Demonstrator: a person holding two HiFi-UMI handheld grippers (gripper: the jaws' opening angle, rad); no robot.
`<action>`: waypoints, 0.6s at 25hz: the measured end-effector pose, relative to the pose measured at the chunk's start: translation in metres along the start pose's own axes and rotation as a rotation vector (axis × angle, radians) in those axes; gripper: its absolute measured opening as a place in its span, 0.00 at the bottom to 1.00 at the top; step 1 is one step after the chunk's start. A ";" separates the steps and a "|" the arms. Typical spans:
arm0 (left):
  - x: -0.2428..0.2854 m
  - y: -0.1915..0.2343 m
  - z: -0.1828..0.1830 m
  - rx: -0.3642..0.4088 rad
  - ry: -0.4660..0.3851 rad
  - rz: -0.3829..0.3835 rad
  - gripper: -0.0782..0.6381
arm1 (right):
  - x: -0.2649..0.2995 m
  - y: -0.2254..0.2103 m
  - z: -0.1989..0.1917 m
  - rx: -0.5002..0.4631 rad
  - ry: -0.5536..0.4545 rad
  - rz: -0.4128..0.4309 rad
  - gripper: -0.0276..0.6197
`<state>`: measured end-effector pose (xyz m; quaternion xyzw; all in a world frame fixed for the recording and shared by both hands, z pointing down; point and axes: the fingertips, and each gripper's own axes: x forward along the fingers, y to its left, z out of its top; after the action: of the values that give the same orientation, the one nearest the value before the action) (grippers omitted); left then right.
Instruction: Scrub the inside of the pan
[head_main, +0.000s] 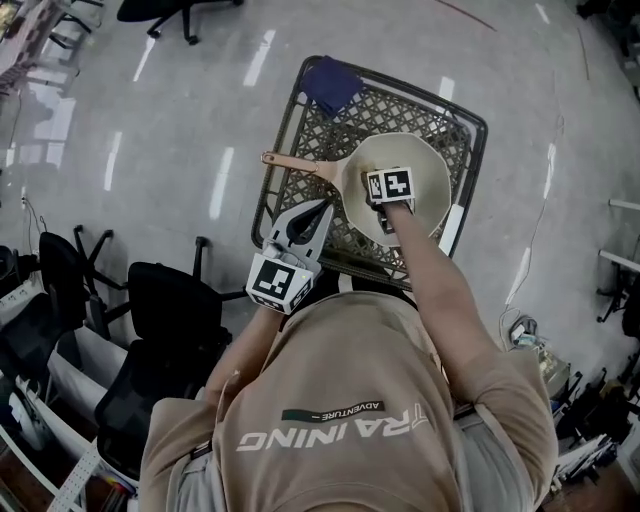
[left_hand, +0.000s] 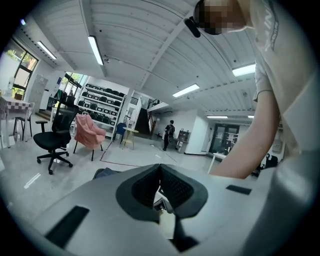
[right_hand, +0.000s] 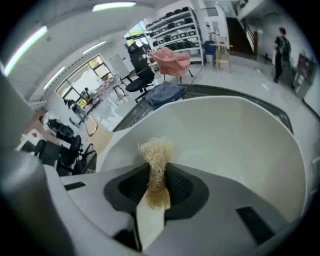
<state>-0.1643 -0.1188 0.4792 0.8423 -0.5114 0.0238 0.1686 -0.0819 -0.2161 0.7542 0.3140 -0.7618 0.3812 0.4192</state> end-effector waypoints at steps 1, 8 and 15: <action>0.003 -0.003 0.003 0.005 0.000 -0.005 0.13 | 0.000 -0.005 -0.004 -0.058 -0.001 -0.012 0.20; 0.019 -0.006 0.013 0.030 0.029 0.009 0.13 | 0.024 0.000 -0.013 -0.175 -0.035 0.036 0.20; 0.025 -0.017 0.011 0.077 0.086 0.004 0.13 | 0.038 -0.021 -0.014 -0.136 -0.007 0.040 0.21</action>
<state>-0.1391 -0.1368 0.4700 0.8454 -0.5039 0.0798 0.1579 -0.0766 -0.2215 0.7991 0.2709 -0.7934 0.3360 0.4293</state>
